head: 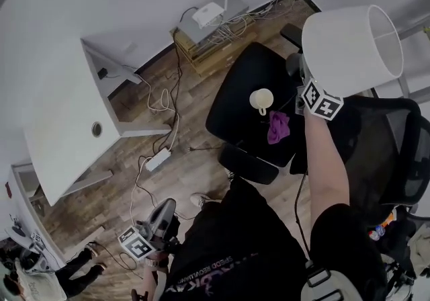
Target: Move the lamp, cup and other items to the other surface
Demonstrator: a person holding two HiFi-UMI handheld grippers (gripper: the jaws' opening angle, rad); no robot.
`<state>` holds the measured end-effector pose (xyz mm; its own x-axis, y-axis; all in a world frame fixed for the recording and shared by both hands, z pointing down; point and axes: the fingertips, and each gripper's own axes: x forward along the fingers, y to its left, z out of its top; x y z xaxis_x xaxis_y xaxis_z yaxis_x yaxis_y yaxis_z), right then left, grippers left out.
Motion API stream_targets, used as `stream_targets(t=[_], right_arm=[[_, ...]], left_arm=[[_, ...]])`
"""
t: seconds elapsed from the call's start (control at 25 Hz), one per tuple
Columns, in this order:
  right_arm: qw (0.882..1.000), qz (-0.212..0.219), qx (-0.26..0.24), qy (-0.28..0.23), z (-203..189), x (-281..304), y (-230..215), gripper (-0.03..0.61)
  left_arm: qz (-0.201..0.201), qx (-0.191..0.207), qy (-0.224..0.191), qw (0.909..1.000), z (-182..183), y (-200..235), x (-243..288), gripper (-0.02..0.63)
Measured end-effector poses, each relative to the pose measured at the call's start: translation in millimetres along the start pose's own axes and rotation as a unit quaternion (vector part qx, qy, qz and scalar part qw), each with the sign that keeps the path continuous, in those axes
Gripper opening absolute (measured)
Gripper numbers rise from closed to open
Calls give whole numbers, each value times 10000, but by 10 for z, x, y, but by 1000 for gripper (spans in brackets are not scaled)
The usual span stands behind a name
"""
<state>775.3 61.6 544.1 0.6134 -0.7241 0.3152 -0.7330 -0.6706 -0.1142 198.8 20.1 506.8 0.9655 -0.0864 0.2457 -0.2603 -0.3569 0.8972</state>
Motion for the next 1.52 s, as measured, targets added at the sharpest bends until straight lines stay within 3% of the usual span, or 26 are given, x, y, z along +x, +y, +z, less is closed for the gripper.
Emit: stream_targets(t=[0.36, 0.56, 1.04, 1.28, 1.52], right_arm=[[9929, -1089, 419, 215, -842, -204, -865, 164], [9851, -1457, 869, 277, -1482, -240, -1213, 164], [9732, -1877, 1147, 667, -2573, -317, -1671, 164], [9712, -1870, 1240, 796, -3058, -294, -1687, 163], [9721, -1795, 1266, 820, -3215, -393, -1618, 166]], left_arm=[[273, 82, 952, 9950, -85, 70, 374, -5], [452, 117, 1236, 9912, -260, 178, 529, -5], [824, 43, 2108, 9740, -609, 516, 716, -5], [967, -122, 2287, 9686, -843, 669, 752, -5], [967, -248, 2329, 9674, -944, 728, 754, -5]])
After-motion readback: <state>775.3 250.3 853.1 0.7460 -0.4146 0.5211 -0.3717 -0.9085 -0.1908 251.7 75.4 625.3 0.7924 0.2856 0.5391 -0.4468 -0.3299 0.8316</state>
